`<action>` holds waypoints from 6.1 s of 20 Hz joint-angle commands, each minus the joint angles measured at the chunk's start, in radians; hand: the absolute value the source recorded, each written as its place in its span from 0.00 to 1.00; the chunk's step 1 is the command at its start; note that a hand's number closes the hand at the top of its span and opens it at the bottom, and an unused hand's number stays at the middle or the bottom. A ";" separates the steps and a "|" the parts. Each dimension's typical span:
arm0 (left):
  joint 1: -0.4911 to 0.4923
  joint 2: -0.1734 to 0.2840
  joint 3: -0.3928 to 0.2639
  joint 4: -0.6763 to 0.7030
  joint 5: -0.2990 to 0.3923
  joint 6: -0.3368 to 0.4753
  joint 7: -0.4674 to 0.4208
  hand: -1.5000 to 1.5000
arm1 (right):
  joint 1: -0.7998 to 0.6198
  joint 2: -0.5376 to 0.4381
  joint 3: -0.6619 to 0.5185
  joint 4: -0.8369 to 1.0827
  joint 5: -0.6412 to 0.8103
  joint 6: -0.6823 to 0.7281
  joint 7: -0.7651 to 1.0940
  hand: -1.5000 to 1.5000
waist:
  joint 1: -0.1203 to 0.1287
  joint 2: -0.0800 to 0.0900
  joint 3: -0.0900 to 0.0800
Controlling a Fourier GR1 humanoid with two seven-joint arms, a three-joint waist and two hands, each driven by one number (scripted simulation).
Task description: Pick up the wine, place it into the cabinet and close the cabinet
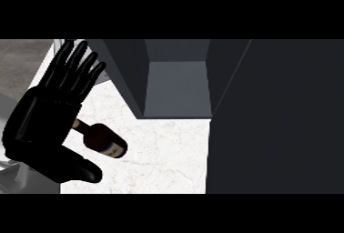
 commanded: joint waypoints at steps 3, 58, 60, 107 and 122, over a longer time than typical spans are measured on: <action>0.023 -0.009 -0.022 -0.055 -0.002 0.021 0.030 0.00 | -0.047 0.058 0.067 -0.003 0.084 -0.025 0.028 0.00 | 0.006 0.000 0.000; 0.235 0.147 0.215 0.510 -0.153 -0.361 -0.451 0.00 | -0.038 0.094 -0.031 -0.107 0.006 0.051 0.170 0.00 | 0.000 0.001 0.000; 0.201 0.135 0.191 0.537 -0.193 -0.340 -0.453 0.00 | -0.133 0.090 -0.019 -0.066 0.017 0.021 0.213 0.00 | 0.003 0.001 0.000; -0.100 0.120 0.182 1.556 -0.389 -0.469 -1.127 0.00 | -0.071 0.117 -0.036 -0.057 0.048 0.080 0.150 0.00 | -0.005 0.003 -0.001; -0.109 0.119 0.126 1.608 -0.440 -0.491 -1.224 1.00 | -0.133 0.122 -0.039 0.003 0.072 0.058 0.145 0.00 | -0.003 0.005 -0.001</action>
